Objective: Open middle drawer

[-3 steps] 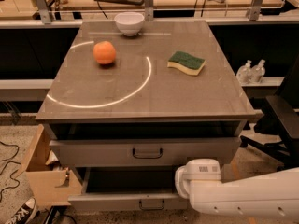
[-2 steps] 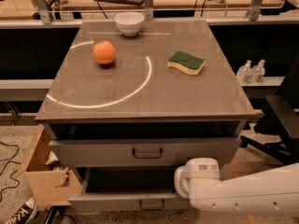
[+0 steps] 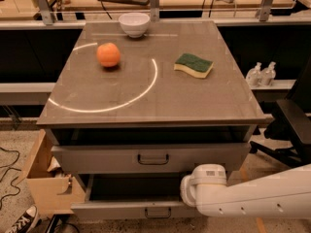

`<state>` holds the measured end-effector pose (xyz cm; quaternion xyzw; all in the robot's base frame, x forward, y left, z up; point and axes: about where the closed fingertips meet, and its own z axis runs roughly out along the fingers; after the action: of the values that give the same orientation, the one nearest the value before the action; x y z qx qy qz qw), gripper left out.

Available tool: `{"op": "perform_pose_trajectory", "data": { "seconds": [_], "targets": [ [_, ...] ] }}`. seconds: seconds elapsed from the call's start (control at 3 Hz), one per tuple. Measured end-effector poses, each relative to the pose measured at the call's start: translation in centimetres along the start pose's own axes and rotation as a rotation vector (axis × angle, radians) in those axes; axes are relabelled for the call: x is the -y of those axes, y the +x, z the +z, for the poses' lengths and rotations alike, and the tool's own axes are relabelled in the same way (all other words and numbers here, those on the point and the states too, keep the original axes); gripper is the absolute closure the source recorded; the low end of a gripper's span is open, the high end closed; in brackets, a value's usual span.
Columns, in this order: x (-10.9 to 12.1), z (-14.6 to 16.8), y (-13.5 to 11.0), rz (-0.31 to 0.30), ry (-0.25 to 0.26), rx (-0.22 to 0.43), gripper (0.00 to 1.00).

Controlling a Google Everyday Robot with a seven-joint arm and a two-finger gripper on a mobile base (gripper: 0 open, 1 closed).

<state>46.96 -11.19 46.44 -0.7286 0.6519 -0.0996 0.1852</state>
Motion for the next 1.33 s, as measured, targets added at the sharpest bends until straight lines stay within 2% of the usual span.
{"op": "perform_pose_trajectory", "data": {
  "seconds": [0.67, 1.33],
  "targets": [
    [-2.0, 1.5, 0.2, 0.007, -0.061, 0.008, 1.0],
    [-5.0, 1.5, 0.8, 0.001, -0.137, -0.007, 1.0]
  ]
}}
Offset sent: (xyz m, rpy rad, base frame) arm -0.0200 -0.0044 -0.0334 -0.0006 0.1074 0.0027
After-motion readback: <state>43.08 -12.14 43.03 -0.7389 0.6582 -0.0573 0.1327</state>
